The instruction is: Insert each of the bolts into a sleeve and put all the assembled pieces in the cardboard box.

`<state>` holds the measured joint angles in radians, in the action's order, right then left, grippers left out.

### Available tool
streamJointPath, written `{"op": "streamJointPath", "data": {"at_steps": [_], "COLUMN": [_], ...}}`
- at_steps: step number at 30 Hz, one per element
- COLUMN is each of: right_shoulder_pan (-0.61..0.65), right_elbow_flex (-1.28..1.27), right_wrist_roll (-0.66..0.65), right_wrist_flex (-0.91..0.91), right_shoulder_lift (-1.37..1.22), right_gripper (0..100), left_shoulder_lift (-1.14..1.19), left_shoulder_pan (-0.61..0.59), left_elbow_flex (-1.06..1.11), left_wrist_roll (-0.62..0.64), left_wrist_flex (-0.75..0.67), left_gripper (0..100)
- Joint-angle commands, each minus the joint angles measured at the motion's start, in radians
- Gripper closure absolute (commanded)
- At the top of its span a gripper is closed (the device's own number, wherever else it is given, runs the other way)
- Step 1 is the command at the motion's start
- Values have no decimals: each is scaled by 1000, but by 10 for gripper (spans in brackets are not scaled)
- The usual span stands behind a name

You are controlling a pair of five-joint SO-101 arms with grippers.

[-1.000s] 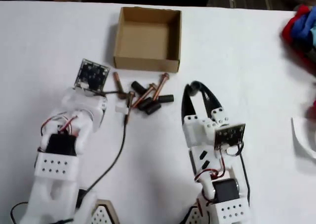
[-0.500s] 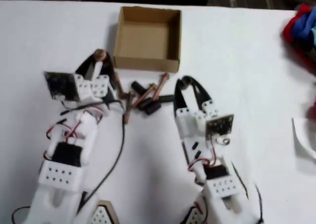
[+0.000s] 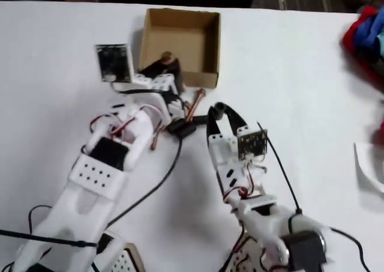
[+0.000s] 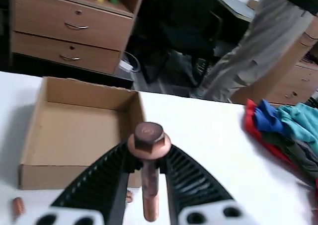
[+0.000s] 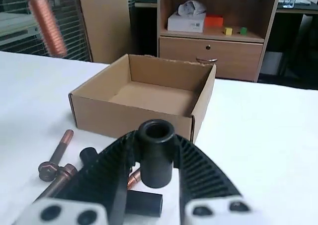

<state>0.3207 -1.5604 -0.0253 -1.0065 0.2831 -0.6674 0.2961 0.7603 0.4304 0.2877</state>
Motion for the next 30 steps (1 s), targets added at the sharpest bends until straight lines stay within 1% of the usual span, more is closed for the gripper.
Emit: {"op": "streamJointPath", "data": {"at_steps": [1,6,9,13,15,17,21,26,30], "right_shoulder_pan": [4,7,8,8,8,8,10,10,10], "right_elbow_flex": [109,120,121,144,170,187,187,187,187], "right_wrist_roll": [6,6,6,5,0,0,-2,-2,-2], "right_wrist_flex": [-70,-243,-329,-424,-441,-466,-510,-512,-506], "right_shoulder_lift": [-93,-226,-317,-424,-472,-504,-521,-521,-521], "right_gripper": [979,979,979,979,979,979,979,979,979], "left_shoulder_lift": [29,46,52,71,107,153,222,250,250], "left_shoulder_pan": [25,29,60,103,118,124,124,124,126], "left_elbow_flex": [-88,-88,-88,-77,-85,-87,-90,-91,-134], "left_wrist_roll": [11,3,-8,-107,-158,-178,-183,-183,-178], "left_wrist_flex": [-6,-18,-20,-49,-55,-84,-164,-184,-189], "left_gripper": [976,976,976,976,976,976,976,976,976]}}
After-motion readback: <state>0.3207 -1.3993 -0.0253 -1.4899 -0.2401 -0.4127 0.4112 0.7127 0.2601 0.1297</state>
